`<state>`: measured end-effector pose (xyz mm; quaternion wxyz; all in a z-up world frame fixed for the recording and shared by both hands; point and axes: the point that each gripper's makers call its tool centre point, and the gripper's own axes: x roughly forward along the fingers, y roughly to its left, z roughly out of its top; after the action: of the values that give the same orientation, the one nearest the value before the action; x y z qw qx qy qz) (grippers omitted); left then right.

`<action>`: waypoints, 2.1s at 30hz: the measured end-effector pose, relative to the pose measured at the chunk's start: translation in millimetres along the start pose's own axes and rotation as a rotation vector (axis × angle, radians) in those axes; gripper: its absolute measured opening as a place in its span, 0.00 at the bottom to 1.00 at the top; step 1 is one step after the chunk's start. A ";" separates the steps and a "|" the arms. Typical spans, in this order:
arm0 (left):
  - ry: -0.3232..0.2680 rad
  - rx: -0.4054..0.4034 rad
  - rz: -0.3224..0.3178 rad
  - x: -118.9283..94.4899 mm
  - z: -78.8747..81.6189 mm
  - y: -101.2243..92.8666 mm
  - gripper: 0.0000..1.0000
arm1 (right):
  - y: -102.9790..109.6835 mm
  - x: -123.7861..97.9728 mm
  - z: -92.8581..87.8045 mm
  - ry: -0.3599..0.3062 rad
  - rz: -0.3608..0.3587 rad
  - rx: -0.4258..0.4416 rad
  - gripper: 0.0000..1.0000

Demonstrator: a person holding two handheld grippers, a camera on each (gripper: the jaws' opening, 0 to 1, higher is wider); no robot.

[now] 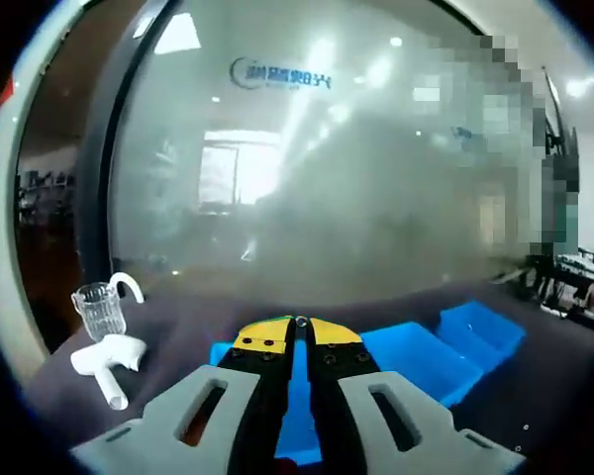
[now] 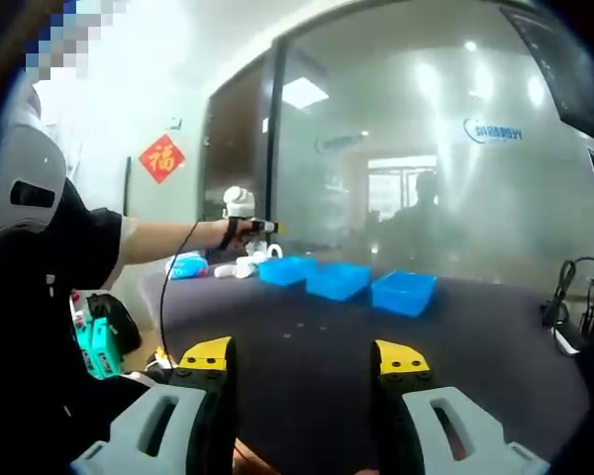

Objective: Sort the screws, nuts, and washers into the corresponding bins

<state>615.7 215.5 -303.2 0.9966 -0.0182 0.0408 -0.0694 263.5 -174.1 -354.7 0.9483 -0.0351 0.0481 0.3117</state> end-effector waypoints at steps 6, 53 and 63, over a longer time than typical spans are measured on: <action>0.014 -0.016 0.000 -1.9 -7.2 -2.4 0.05 | -0.1 0.0 0.2 0.000 -0.002 0.002 0.50; -0.016 0.095 -0.390 -269.5 -55.3 -84.2 0.45 | -9.2 9.6 13.4 -0.015 -0.018 0.021 0.50; 0.071 0.094 -0.445 -299.2 -84.0 -80.9 0.45 | -9.1 18.6 12.8 0.035 0.006 -0.027 0.49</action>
<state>302.2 174.6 -360.0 0.9544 0.0219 0.0675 -0.2900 284.7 -169.3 -343.7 0.9459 -0.0531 0.0604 0.3143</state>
